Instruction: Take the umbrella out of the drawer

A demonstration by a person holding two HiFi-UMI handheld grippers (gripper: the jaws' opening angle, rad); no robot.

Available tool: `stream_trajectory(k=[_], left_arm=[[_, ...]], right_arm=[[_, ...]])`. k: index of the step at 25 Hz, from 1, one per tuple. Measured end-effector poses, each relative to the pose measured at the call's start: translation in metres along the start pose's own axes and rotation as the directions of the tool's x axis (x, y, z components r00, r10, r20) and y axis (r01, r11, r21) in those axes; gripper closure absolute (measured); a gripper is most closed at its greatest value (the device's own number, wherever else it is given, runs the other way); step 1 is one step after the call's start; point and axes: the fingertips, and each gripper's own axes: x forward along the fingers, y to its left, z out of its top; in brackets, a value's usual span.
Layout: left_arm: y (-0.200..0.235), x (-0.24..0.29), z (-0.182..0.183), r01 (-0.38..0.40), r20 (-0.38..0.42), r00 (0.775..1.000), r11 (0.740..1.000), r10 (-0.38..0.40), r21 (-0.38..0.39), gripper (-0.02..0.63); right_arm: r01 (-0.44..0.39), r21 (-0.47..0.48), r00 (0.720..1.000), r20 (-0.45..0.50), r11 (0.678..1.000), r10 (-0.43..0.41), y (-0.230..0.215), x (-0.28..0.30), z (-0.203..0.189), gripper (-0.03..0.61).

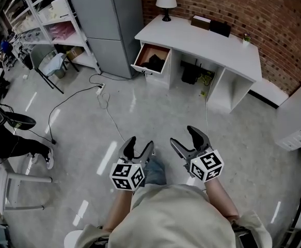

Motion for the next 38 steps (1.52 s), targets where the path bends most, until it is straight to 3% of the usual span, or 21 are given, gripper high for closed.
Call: stream_trajectory(k=[18,28,38], left_arm=[[0.140,0.140,0.088,0.013,0.006,1.000,0.999,-0.013,-0.046,0.308],[0.217,0.220,0.127,0.031,-0.022,0.999,0.999,-0.031,-0.011,0.308],[0.247,0.267,0.136,0.046,-0.071,0.996,0.999,-0.046,-0.002,0.308]], right_arm=[[-0.009,-0.022,0.999,-0.033,1.000,0.008,-0.080,0.196,0.056,0.202],[0.014,-0.022,1.000,-0.015,1.000,-0.015,-0.127,0.299,0.081,0.202],[0.033,0.000,0.999,-0.025,0.999,-0.033,-0.157,0.349,0.083,0.202]])
